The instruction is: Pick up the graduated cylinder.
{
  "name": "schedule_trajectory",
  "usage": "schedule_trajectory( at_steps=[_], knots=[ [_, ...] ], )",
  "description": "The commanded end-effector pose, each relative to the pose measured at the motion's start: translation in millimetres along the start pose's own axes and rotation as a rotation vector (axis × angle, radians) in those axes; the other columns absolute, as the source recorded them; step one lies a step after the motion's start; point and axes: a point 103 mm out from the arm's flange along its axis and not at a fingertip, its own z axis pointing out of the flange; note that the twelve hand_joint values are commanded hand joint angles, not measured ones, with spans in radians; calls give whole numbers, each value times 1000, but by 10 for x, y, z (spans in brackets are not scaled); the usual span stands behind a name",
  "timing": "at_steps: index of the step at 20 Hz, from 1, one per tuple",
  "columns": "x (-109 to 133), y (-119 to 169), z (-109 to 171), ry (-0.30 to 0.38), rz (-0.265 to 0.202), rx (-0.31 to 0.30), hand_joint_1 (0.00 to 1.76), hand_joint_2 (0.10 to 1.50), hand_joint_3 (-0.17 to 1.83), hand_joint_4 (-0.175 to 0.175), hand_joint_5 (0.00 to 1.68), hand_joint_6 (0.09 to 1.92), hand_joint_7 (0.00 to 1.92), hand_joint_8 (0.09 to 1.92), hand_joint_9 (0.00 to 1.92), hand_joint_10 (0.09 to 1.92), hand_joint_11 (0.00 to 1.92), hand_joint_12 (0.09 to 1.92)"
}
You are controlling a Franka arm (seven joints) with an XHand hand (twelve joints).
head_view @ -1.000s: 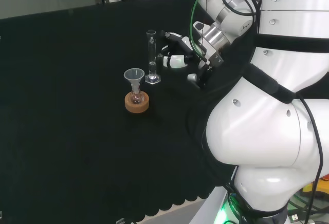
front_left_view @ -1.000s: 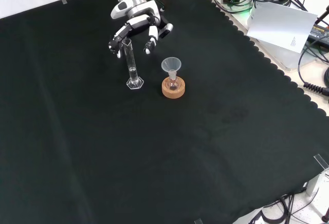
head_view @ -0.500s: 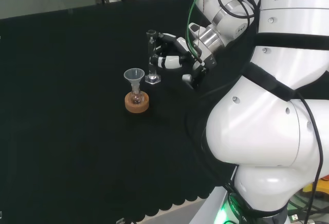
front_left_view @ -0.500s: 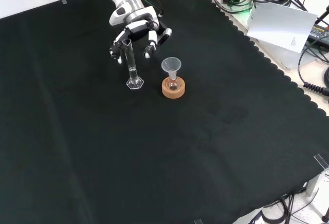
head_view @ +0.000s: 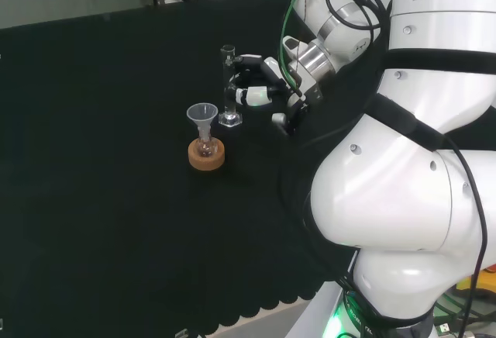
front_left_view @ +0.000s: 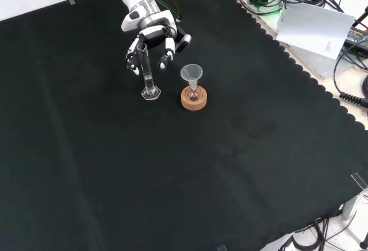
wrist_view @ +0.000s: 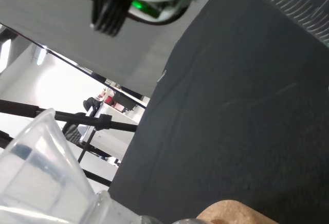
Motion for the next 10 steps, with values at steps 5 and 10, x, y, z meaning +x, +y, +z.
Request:
schedule_trajectory(
  at_steps=[5,10],
  knots=[
    [1,69,12,60,-30,-18,1129,623,635,10,589,492,576,586,876,402,572,1209],
    [21,97,27,85,-47,-12,1132,618,647,2,444,497,556,595,867,403,578,1203]
  ],
)
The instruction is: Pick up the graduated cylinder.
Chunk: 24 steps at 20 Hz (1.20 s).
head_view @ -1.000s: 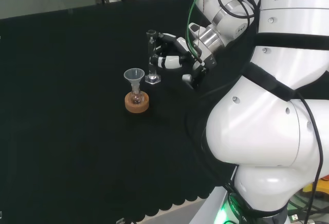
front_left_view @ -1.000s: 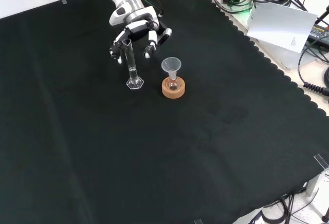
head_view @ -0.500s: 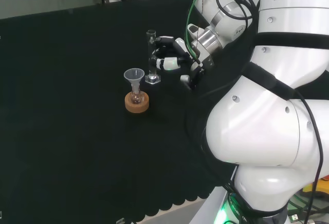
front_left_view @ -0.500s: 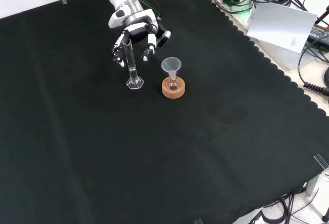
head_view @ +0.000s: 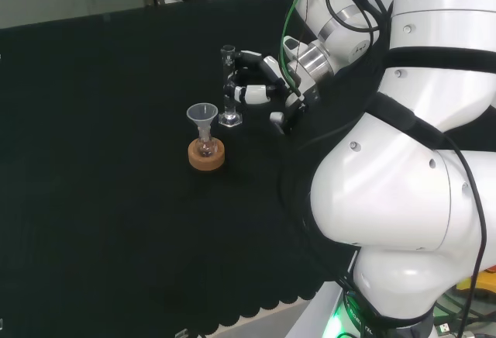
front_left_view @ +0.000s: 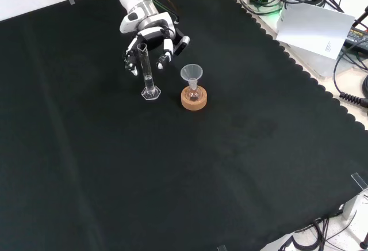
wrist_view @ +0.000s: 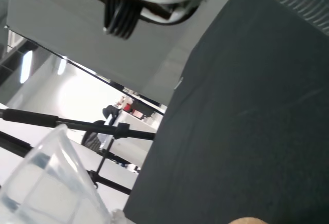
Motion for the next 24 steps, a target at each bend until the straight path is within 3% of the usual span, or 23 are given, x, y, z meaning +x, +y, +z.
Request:
schedule_trajectory(
  at_steps=[1,6,13,24],
  knots=[
    [15,21,21,28,-17,6,1132,617,648,2,416,489,554,596,866,403,579,1203],
    [-4,14,68,35,-14,21,1131,617,652,2,373,473,574,608,879,410,587,1206],
    [-31,11,100,47,-9,14,1169,637,671,15,480,566,624,612,925,409,656,1171],
    [-26,46,143,64,-4,6,1224,687,693,8,507,671,676,603,1005,353,789,1074]
  ],
)
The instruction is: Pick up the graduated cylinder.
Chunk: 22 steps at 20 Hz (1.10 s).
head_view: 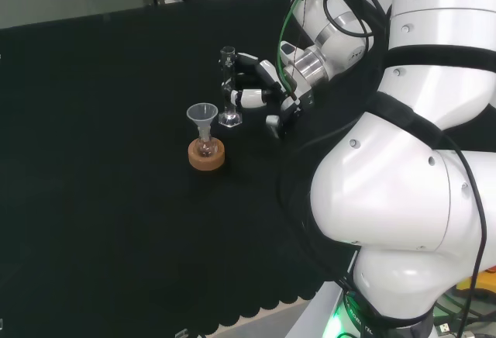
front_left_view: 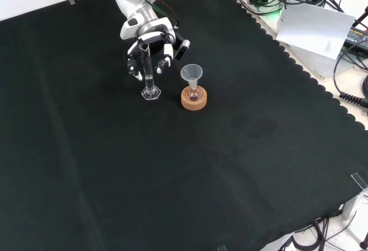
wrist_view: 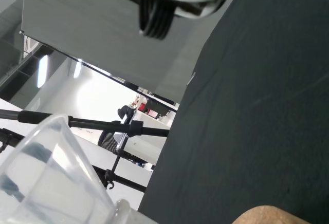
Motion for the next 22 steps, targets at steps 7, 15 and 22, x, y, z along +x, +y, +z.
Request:
schedule_trajectory(
  at_steps=[7,15,22],
  knots=[
    [-13,31,20,13,1,-6,1215,730,694,7,497,695,681,611,1010,336,799,1062],
    [-19,43,23,8,5,-11,1208,782,689,12,566,747,691,631,1013,323,812,1057],
    [-32,90,1,-6,12,-18,1179,841,665,10,644,730,706,660,1036,311,870,1021]
  ],
)
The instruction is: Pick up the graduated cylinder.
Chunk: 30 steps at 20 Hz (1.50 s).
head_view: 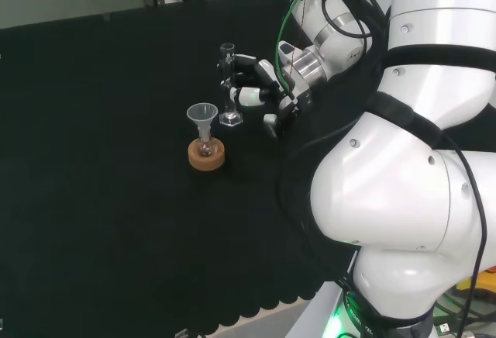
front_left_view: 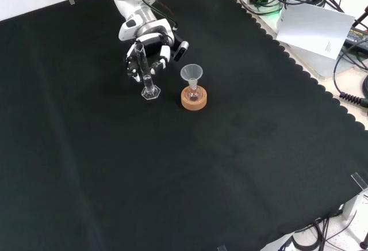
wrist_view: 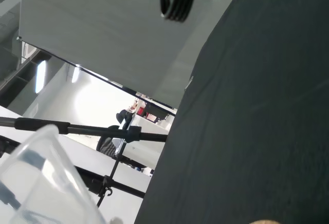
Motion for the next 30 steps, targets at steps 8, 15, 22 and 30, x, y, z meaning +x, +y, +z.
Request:
schedule_trajectory(
  at_steps=[8,15,22,30],
  knots=[
    [33,39,-49,-51,7,-41,1213,903,625,-9,768,705,787,677,1101,300,955,948],
    [128,49,-174,-144,3,-81,1239,1163,8,-175,866,1154,896,1149,1276,259,1065,868],
    [187,61,-278,-219,-2,-44,1242,1163,-2,-175,874,1148,904,1148,1295,251,1080,862],
    [375,105,-433,-376,-3,39,1245,1157,-1,-175,884,1132,916,1131,1315,226,1102,843]
  ],
)
